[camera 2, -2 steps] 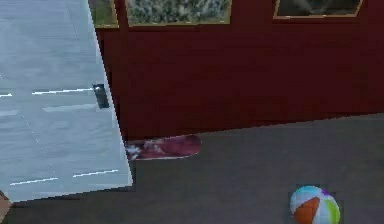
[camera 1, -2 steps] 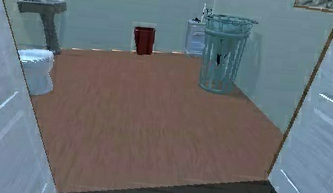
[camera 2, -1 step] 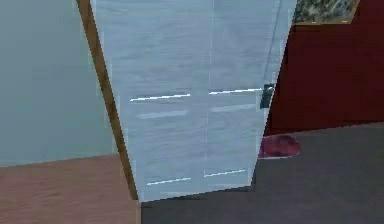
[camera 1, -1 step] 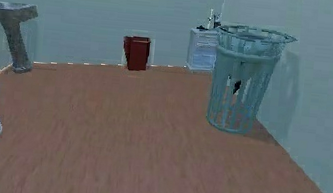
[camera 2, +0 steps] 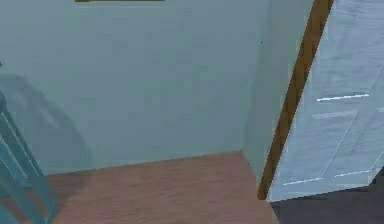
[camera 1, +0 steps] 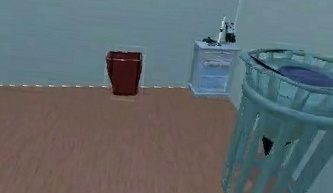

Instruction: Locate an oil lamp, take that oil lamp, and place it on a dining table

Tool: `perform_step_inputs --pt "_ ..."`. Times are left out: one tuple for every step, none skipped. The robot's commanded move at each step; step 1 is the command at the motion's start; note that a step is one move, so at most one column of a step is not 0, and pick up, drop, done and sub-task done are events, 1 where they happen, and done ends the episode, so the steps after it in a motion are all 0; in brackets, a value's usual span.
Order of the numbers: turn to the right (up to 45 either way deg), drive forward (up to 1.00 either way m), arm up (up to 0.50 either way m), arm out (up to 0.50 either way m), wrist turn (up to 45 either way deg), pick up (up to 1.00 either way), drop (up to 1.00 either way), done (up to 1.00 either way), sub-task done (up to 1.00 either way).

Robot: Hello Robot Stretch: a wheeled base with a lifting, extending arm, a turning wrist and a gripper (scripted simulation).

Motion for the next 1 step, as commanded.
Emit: perform_step_inputs --pt "0.0 1.0 0.0 0.0 0.0 0.0 0.0 0.0 0.0"
